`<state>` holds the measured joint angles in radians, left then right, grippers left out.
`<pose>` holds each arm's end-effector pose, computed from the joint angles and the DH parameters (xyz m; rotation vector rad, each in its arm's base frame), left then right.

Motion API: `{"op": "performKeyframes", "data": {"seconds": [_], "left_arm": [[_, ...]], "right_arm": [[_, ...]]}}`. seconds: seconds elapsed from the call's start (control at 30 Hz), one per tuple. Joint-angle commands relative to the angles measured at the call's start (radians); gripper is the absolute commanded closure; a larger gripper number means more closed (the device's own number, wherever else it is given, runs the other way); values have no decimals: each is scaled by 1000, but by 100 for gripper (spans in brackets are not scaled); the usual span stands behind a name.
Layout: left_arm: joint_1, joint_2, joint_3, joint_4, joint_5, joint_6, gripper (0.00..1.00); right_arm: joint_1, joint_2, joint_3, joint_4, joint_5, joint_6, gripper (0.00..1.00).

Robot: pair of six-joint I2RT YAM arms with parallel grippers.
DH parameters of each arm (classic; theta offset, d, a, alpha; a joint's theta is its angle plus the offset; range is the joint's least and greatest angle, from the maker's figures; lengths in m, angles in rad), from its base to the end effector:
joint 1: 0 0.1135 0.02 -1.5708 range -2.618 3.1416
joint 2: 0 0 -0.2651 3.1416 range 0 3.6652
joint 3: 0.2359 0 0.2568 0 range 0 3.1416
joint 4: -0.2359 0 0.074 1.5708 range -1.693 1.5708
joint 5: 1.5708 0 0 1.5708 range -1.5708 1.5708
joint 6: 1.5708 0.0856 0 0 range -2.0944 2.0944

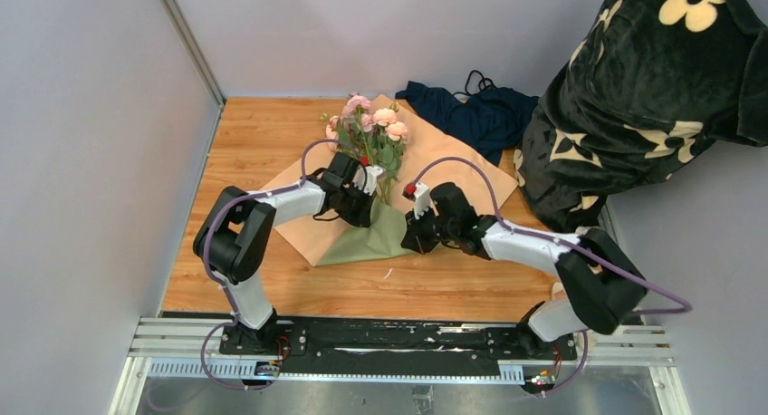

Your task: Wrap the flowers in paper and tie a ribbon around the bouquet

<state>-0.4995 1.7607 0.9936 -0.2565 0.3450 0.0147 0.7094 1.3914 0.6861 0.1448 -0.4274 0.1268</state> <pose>0.3126 -0.2035 0.1118 0.7917 2.5062 -0.6208 0.2276 0.2421 0.1774 -0.8879 2.0388 0.9336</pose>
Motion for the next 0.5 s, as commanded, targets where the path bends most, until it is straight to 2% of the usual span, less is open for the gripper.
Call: {"op": "performKeyframes", "data": {"seconds": [0.0,0.13,0.3,0.47], "left_arm": [[4,28,7,-34,-44,-8,100],[4,22,13,-55,-78,22,100],[4,20,18,-65,-101,45,100],[4,14,18,-69,-100,52,100]], "right_arm": [[-8,140,-17,43,45,142,96],[-74,167,-98,43,114,248,99],[-146,74,-230,-59,261,342,100],[-289,-92,-344,-139,297,440,100]]}}
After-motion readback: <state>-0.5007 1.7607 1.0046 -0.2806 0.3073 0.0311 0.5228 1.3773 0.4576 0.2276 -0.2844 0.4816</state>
